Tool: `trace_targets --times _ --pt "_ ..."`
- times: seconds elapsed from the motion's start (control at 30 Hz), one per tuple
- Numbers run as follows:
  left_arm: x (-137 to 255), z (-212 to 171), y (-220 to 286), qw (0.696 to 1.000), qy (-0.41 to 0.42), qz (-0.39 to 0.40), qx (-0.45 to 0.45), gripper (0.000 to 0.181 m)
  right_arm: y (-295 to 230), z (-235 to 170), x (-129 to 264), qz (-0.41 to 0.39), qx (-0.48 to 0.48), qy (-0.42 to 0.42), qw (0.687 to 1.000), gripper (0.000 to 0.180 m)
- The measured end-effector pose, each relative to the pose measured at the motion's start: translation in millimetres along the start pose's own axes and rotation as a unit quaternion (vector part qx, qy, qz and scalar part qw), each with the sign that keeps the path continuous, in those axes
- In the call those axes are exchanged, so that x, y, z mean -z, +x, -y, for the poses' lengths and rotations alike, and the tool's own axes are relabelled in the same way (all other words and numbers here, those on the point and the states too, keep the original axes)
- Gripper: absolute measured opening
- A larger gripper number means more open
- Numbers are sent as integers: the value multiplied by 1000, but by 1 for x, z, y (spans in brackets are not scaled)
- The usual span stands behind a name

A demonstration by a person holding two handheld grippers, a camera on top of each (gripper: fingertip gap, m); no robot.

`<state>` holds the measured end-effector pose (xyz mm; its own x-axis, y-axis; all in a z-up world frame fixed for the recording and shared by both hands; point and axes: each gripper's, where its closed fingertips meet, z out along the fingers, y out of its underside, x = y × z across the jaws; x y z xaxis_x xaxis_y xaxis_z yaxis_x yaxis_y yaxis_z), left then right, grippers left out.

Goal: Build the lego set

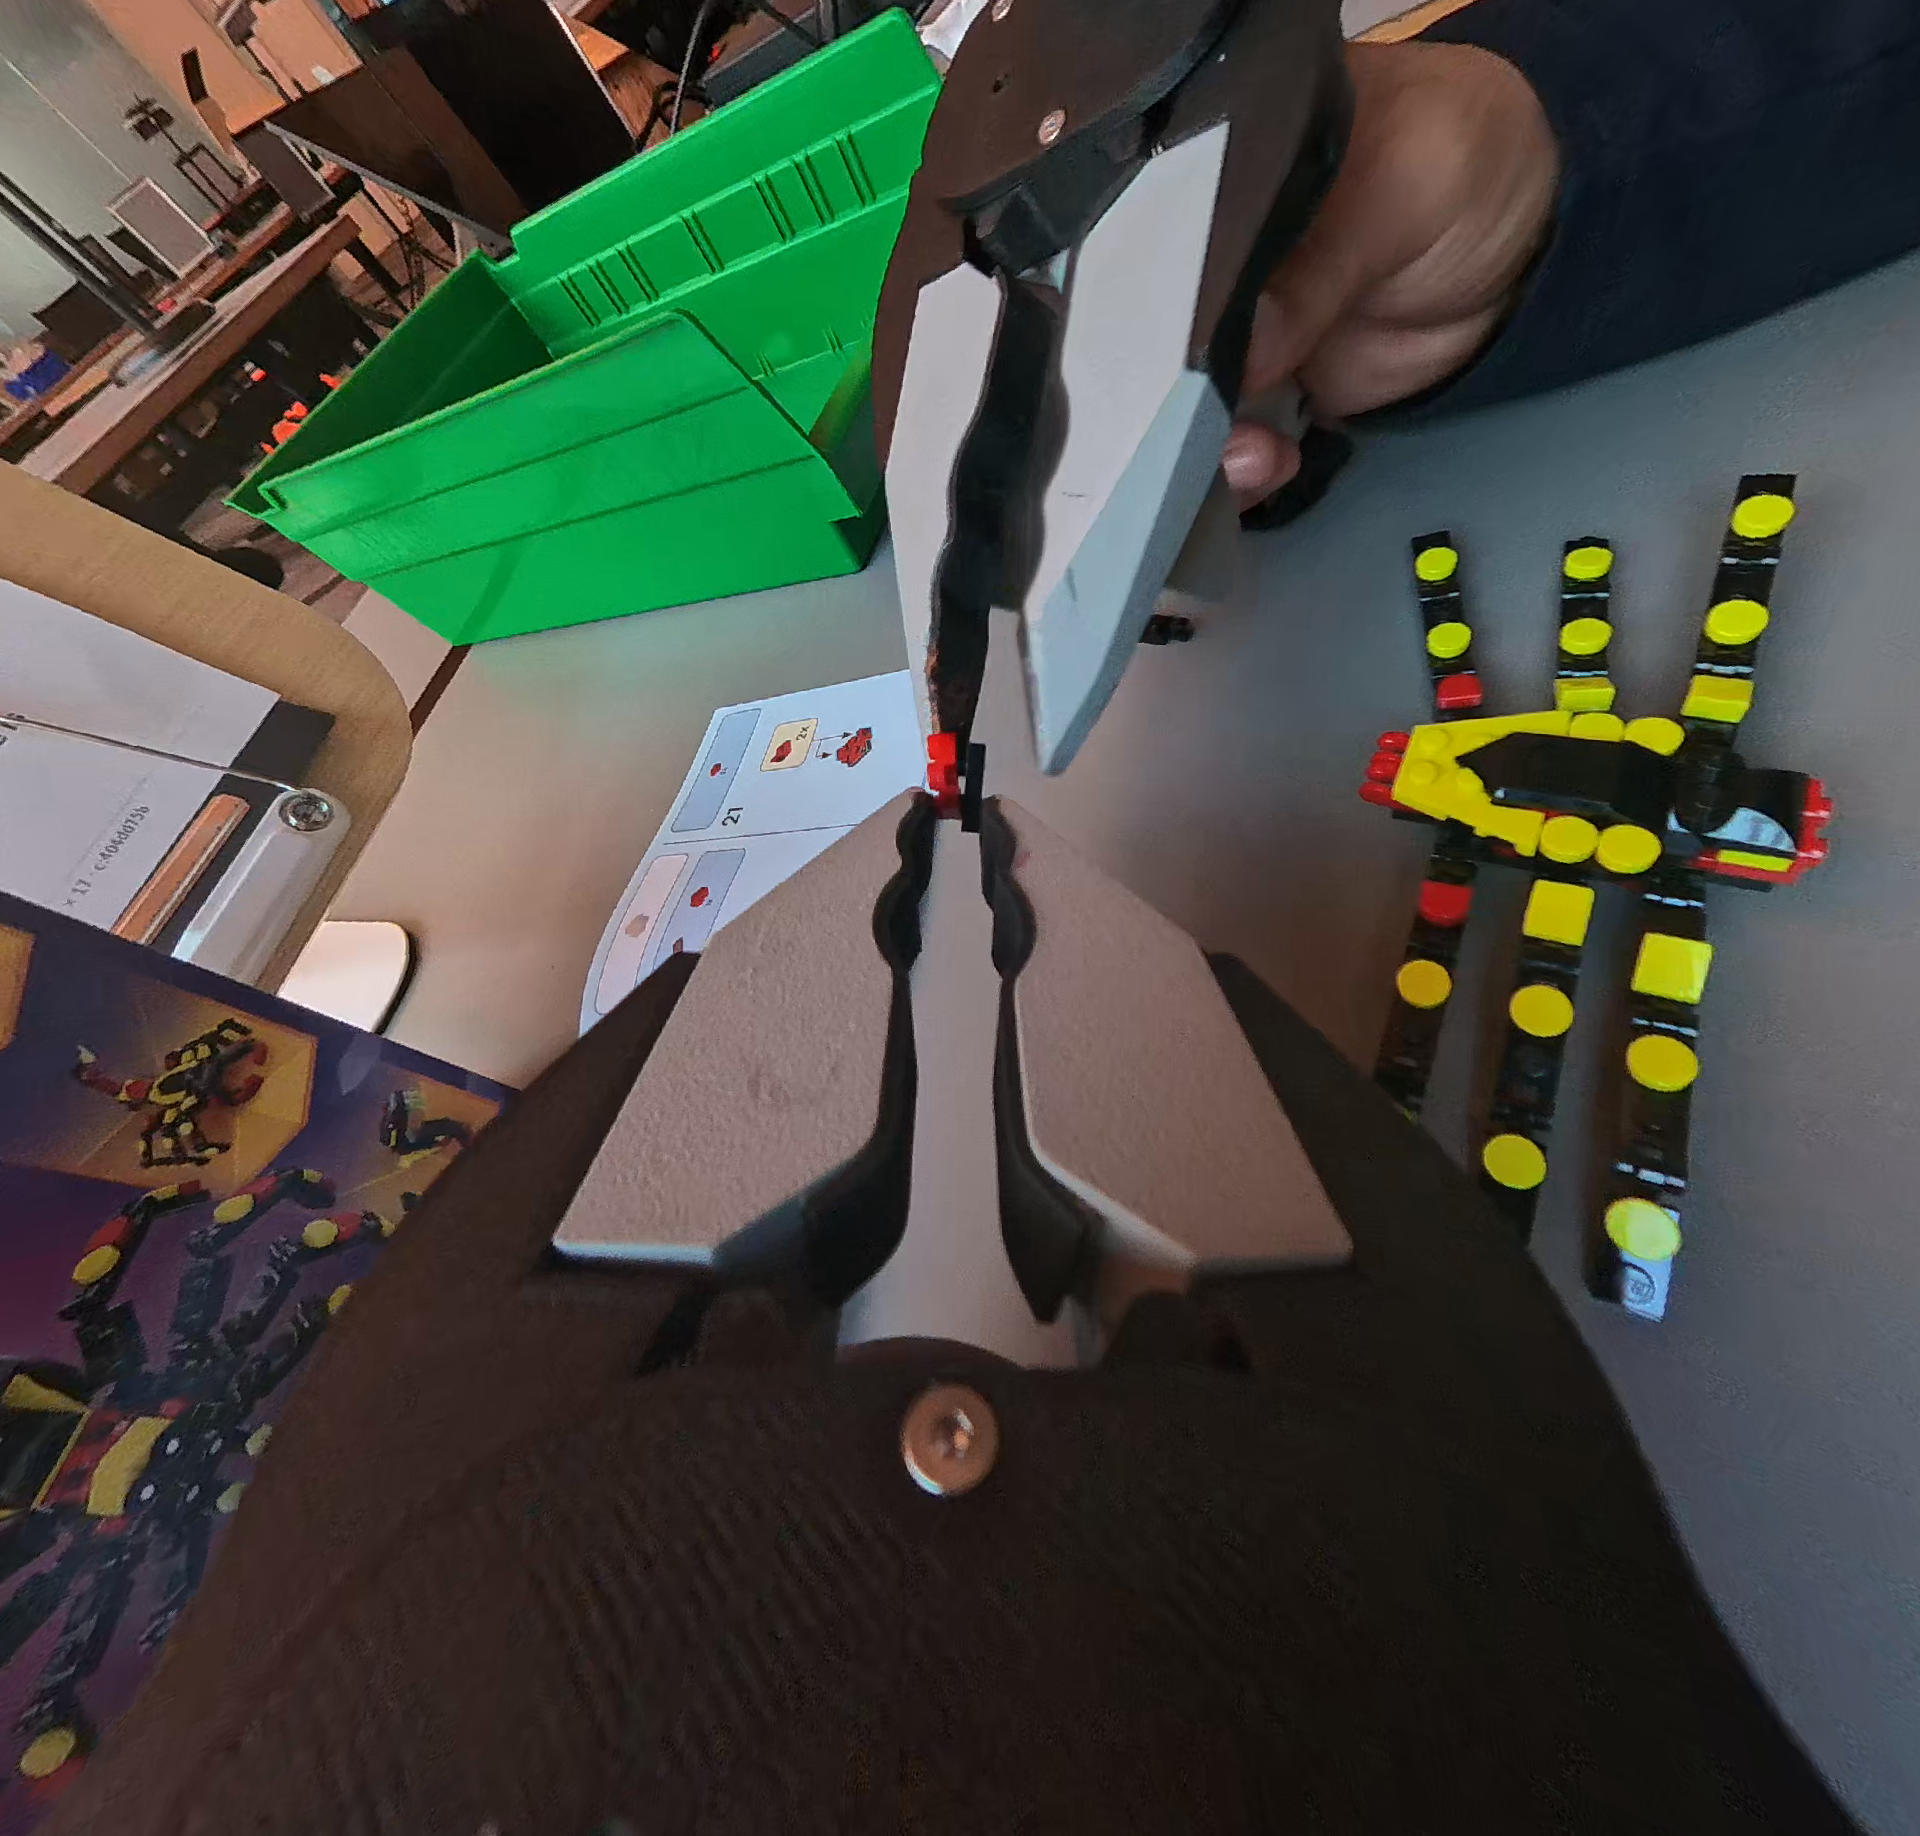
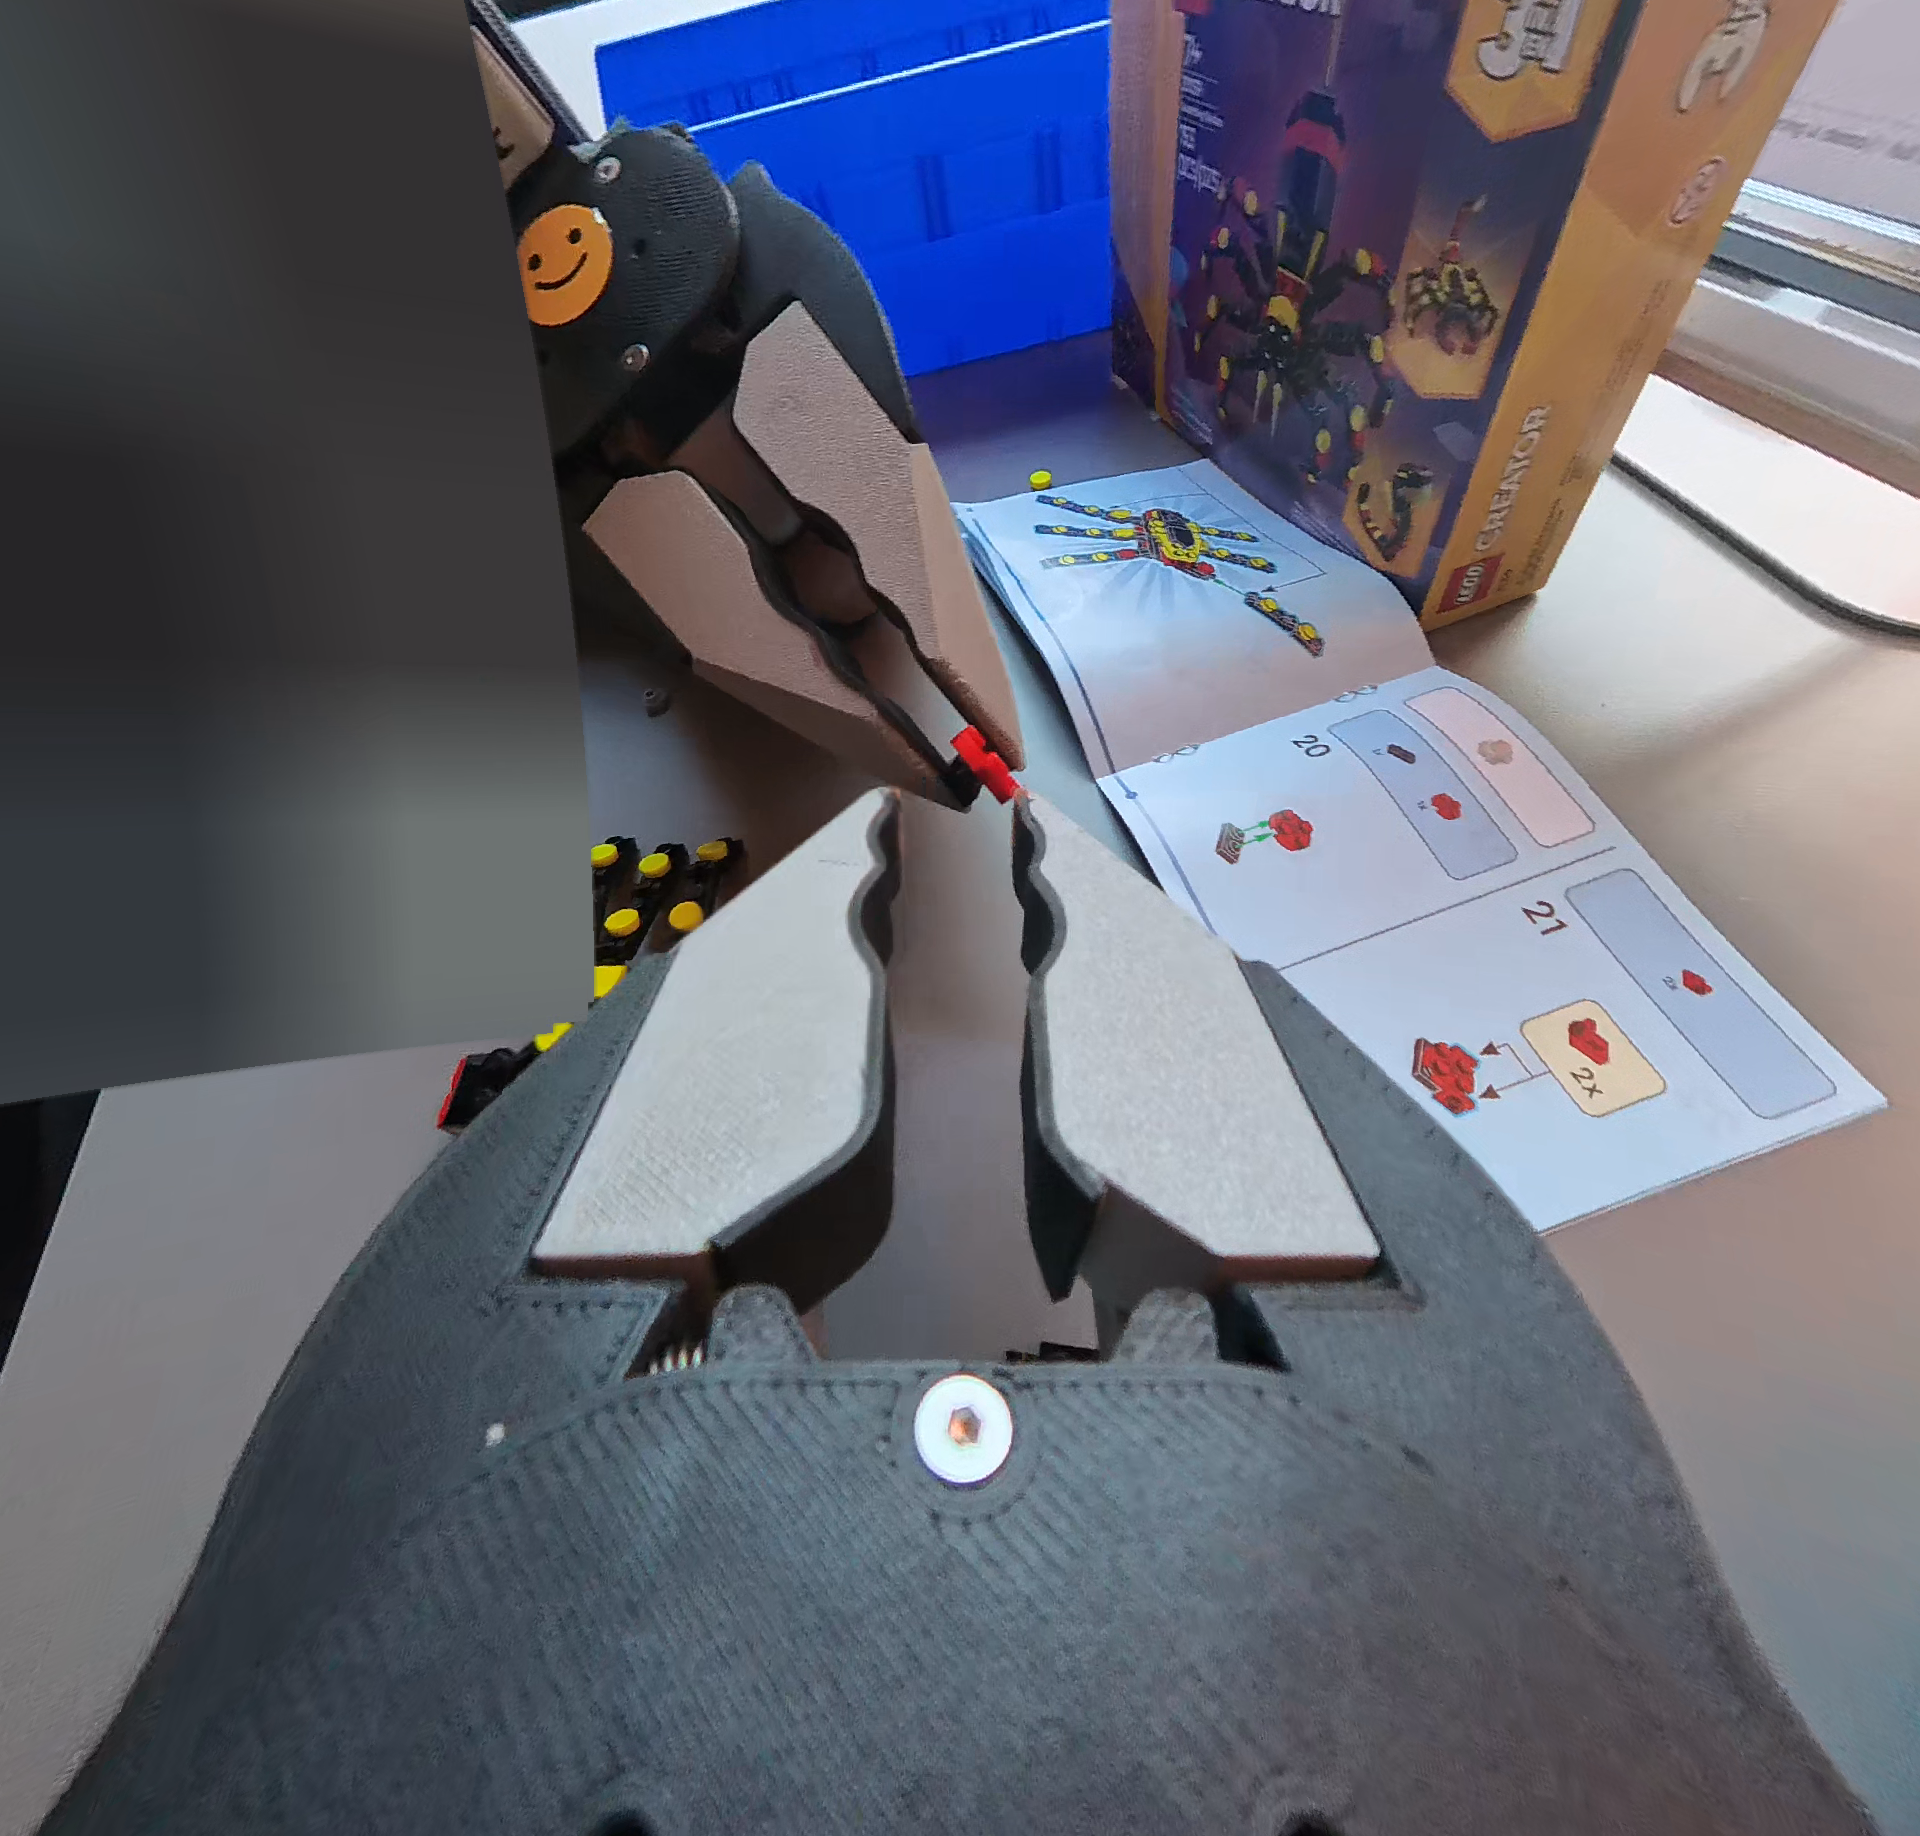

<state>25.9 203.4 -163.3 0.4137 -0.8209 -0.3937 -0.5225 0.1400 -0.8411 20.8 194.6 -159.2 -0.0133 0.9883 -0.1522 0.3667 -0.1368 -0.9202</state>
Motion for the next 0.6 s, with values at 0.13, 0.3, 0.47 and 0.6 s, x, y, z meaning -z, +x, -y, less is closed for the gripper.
trace_targets --times 0.13,0.3,0.47,0.6 --pt "-2 -11 2 997 -27 18 -67 5 -1 -7 2 0 14 -22 1000 20" --pt "-4 -16 10 988 -34 22 -146 6 -2 -14 2 -3 23 -43 999 20" --pt "-7 -14 17 963 -27 50 -263 6 -6 -16 -1 9 13 -50 999 21" --pt "-9 -15 22 951 -30 54 -303 6 -3 -18 2 3 20 -58 998 21"
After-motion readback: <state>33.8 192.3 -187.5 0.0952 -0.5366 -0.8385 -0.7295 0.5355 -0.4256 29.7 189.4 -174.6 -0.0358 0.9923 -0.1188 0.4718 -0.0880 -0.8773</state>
